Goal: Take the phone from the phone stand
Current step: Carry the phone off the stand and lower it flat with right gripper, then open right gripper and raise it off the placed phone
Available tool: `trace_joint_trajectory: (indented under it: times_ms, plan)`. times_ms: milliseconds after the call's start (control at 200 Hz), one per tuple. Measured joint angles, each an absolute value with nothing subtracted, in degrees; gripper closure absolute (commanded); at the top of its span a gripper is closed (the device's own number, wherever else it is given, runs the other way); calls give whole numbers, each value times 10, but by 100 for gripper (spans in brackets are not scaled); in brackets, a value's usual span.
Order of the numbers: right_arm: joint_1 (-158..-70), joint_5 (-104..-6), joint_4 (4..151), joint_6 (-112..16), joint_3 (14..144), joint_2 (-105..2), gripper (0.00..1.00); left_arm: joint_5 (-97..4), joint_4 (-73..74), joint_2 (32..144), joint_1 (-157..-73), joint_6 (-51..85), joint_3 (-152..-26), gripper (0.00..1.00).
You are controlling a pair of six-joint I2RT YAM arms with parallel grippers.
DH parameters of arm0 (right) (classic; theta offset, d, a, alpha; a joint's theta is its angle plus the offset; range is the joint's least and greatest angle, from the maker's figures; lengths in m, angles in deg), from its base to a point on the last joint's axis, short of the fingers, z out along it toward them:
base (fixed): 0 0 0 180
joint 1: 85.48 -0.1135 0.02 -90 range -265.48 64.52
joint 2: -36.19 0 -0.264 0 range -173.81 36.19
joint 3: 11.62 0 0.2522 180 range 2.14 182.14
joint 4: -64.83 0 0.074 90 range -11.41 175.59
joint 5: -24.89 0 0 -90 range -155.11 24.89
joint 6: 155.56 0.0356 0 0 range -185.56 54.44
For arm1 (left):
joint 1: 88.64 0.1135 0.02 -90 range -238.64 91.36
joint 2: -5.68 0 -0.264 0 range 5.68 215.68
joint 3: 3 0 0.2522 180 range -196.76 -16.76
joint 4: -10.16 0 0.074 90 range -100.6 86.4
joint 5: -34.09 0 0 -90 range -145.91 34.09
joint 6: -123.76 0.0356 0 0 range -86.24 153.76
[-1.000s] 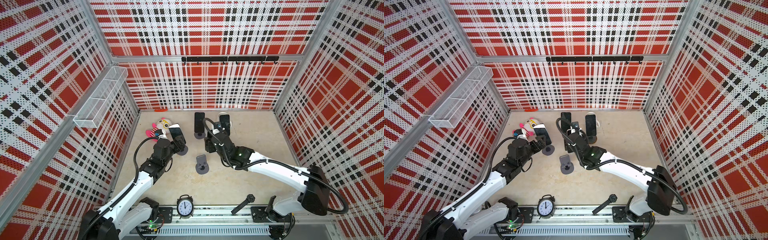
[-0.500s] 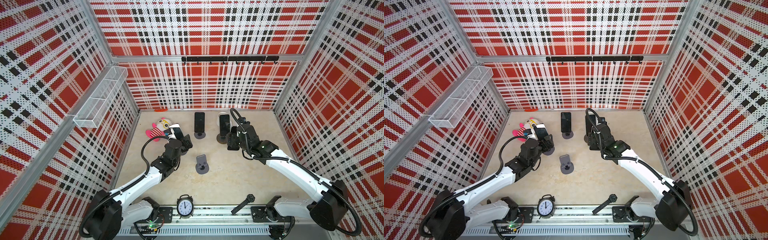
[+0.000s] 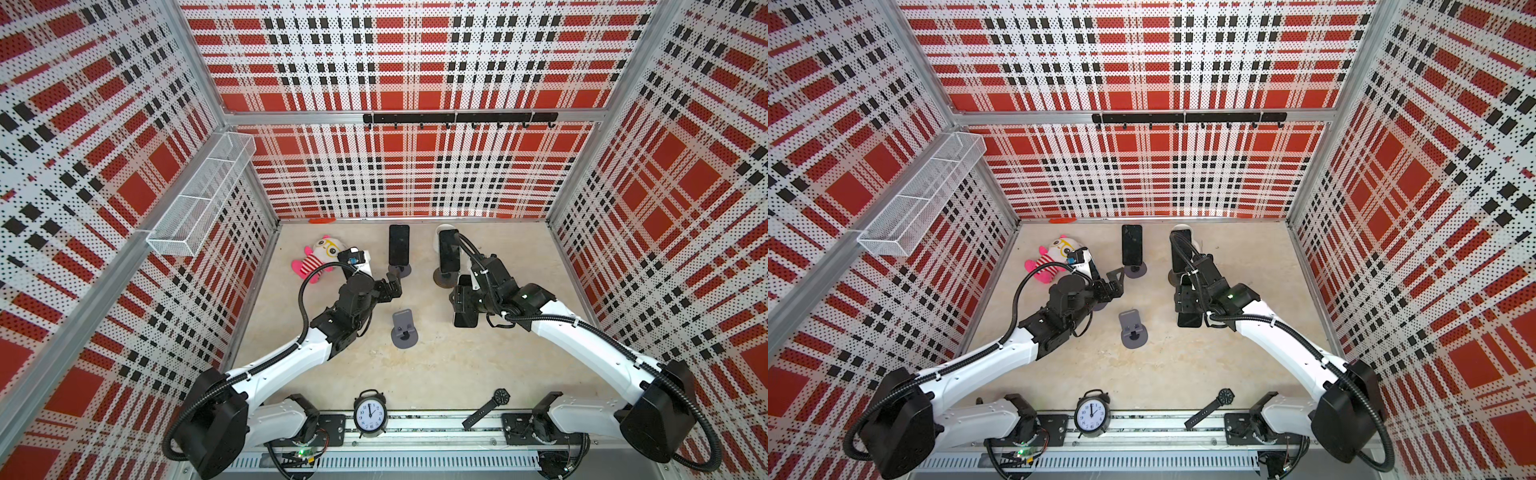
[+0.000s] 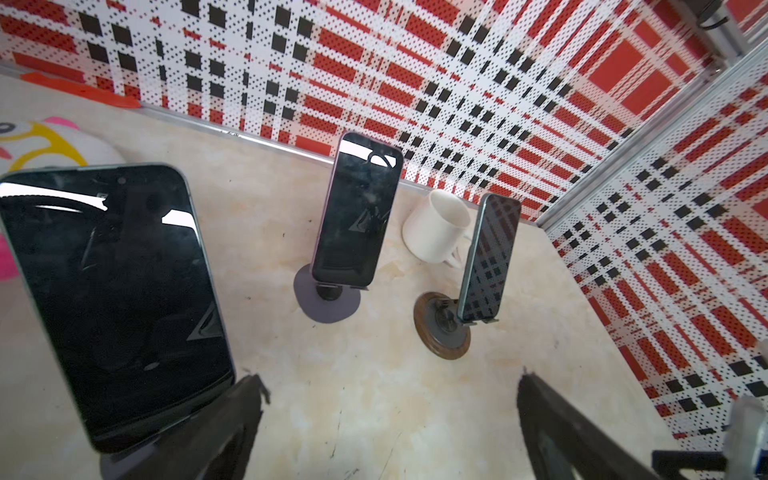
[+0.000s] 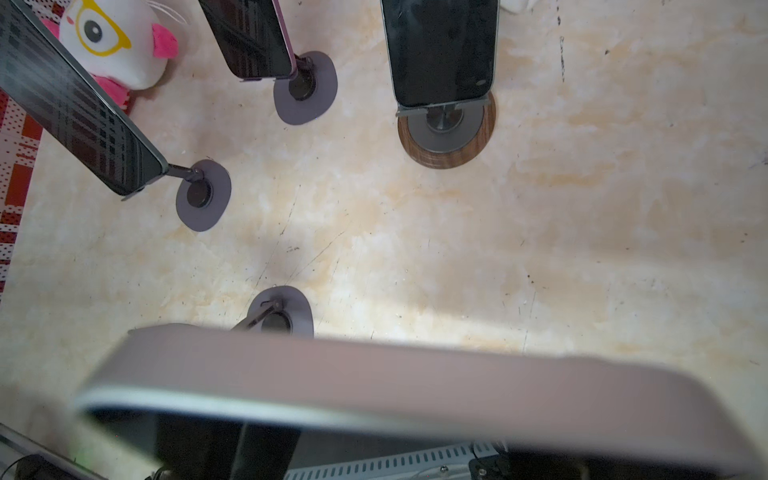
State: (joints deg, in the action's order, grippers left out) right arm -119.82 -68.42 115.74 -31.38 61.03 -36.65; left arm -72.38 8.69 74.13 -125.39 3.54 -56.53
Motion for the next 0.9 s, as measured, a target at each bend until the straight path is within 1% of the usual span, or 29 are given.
trace_joint_trajectory:
  times_ms: [175,461,902]
  plan:
    - [-1197,-654,1173,-316,581,-373,28,-723,97,735,-1254,43,-562,2]
    - [-1196,-607,1196,-328,549,-431,29,-723,102,736,-1254,46,-559,2]
    - [-1195,-599,1190,-347,515,-524,30,-733,107,740,-1254,56,-556,2]
